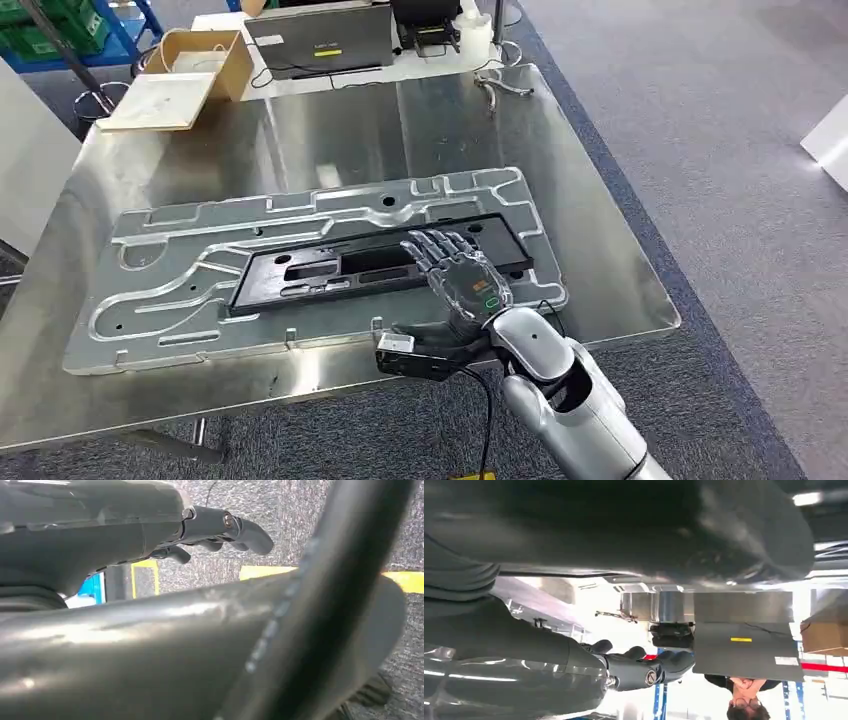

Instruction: Take the parts from the cabinet and place them on the table.

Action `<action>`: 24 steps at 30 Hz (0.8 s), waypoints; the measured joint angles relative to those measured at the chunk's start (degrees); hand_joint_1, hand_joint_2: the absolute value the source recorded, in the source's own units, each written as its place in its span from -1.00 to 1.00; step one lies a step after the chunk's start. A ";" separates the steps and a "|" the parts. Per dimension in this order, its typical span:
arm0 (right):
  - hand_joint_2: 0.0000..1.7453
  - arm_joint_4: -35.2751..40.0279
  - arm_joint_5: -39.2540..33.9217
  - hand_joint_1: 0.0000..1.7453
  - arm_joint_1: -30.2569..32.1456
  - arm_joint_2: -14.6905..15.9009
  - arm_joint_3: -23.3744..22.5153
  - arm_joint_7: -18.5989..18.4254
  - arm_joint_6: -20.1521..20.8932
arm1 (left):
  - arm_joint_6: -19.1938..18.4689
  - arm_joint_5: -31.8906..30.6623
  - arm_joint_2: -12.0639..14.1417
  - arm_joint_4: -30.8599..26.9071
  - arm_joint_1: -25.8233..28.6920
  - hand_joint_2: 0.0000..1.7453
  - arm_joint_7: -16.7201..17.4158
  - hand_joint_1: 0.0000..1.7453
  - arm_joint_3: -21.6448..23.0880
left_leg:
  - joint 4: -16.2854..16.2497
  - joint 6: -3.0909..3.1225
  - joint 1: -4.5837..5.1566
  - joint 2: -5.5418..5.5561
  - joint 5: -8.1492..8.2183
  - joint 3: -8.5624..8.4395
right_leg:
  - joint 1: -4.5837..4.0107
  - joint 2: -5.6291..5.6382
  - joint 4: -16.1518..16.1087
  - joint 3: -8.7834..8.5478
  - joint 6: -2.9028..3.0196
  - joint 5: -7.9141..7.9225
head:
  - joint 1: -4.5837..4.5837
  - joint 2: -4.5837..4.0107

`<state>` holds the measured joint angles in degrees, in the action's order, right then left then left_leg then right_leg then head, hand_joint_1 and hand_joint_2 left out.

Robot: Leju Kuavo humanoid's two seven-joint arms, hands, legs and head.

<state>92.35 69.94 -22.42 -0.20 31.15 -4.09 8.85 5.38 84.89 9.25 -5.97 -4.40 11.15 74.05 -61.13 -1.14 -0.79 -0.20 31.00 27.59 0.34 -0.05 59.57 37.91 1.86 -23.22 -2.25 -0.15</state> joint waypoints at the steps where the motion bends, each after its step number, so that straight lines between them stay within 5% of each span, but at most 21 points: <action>1: -1.00 0.06 -0.02 -1.00 0.01 0.00 0.00 0.00 -0.04 | 0.00 0.00 0.00 0.00 -0.11 -1.00 0.00 -1.00 0.00 | 4.04 0.29 0.06 0.15 0.97 -1.90 | -0.02 0.00 0.06 0.21 -0.34 0.41 | 0.00 0.00; 5: -1.00 1.03 -0.35 -1.00 0.72 0.17 0.02 -0.07 -0.81 | 0.09 0.00 0.02 0.00 0.04 -1.00 0.07 -1.00 0.00 | 4.00 1.18 0.83 0.29 -0.83 -0.88 | 0.03 -0.03 -0.76 0.28 -1.84 2.39 | 0.00 0.00; 6: -1.00 1.55 -0.37 -1.00 1.12 0.53 -0.04 -0.09 -0.92 | 0.09 0.02 -0.02 0.00 0.07 -1.00 0.11 -1.00 0.00 | 4.65 1.80 0.09 0.12 -1.84 -0.51 | -0.09 0.03 -0.61 0.59 -2.24 2.11 | 0.02 0.00; 8: -1.00 2.60 -0.42 -1.00 1.94 1.29 -0.09 -0.09 -1.11 | 0.09 0.04 -0.07 0.00 -0.05 -1.00 0.15 -1.00 0.00 | 4.58 2.77 0.25 -0.20 -3.08 0.76 | 0.14 0.11 3.32 2.21 -2.52 -3.91 | 0.02 0.00; 10: -1.00 3.65 -0.44 -1.00 3.04 2.19 -0.35 -0.11 -1.22 | 0.20 0.07 -0.18 0.00 0.04 -1.00 0.13 -1.00 0.00 | 4.44 3.00 0.41 -0.27 -4.25 2.40 | 0.18 0.10 11.62 4.16 -2.82 -10.03 | 0.00 0.00; 11: -1.00 4.04 -0.48 -1.00 3.58 2.67 -0.42 -0.11 -1.29 | 0.26 0.09 -0.20 0.00 0.07 -1.00 0.13 -1.00 0.00 | 4.27 3.00 0.50 -0.30 -4.86 3.29 | 0.20 0.10 15.13 4.75 -2.93 -10.82 | 0.02 0.00; 13: -1.00 4.83 -0.50 -1.00 4.60 3.35 -0.44 -0.11 -1.42 | 0.48 0.09 -0.26 0.00 0.06 -1.00 0.13 -1.00 0.00 | 3.83 2.90 0.61 -0.35 -5.80 5.18 | 0.22 0.09 15.34 2.79 -2.89 -7.69 | 0.02 0.00; 15: -1.00 5.70 -0.52 -1.00 4.97 3.69 -0.44 -0.09 -1.49 | 0.72 0.09 -0.35 0.00 0.04 -1.00 0.13 -1.00 0.00 | 3.05 2.68 0.74 -0.37 -6.47 6.78 | 0.15 0.09 7.19 -3.60 -2.35 -4.46 | 0.02 0.00; 17: -1.00 6.49 -0.52 -1.00 5.00 3.82 -0.48 -0.09 -1.57 | 0.79 0.09 -0.48 0.00 0.00 -1.00 0.11 -1.00 0.00 | 2.23 2.22 1.03 -0.35 -6.86 7.61 | -0.32 0.08 -1.17 -8.99 -1.70 -6.95 | 0.02 0.00; 20: -1.00 6.97 -0.57 -1.00 5.26 4.02 -0.52 -0.09 -1.75 | 0.92 0.11 -0.59 0.00 0.00 -1.00 0.04 -1.00 -0.02 | 2.64 1.18 0.68 -0.38 -8.23 7.81 | -0.68 0.09 -1.49 -8.37 -1.08 -6.19 | 0.00 0.00; 21: -1.00 7.06 -0.57 -1.00 5.43 4.04 -0.52 -0.04 -1.73 | 0.94 0.15 -0.59 0.00 0.10 -1.00 -0.04 -1.00 -0.04 | 2.59 0.78 0.92 -0.18 -8.51 7.96 | -0.14 -0.06 -2.25 -7.97 -0.57 -5.35 | 0.02 0.00; 23: -1.00 7.15 -0.57 -1.00 5.17 4.02 -0.44 0.17 -1.70 | 0.94 0.26 -0.66 -0.02 0.21 -1.00 -0.24 -1.00 -0.26 | -0.85 0.14 0.51 0.03 -3.10 9.58 | 0.04 -0.33 -2.42 -6.75 0.52 -3.90 | 0.02 0.00; 24: -1.00 7.15 -0.55 -1.00 5.09 4.02 -0.37 0.17 -1.68 | 0.94 0.26 -0.64 -0.02 0.17 -1.00 -0.30 -1.00 -0.50 | -4.66 -0.21 0.33 0.00 0.50 10.60 | 0.02 -0.33 -2.39 -5.86 0.42 -3.19 | -0.02 0.00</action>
<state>99.49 69.40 -17.33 3.83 30.77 -3.91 7.17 6.32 85.15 8.61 -5.99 -4.23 10.84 73.55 -65.79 -1.35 -0.47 -0.20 31.51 38.18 0.35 -0.38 57.18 32.05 2.28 -26.41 -2.27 -0.15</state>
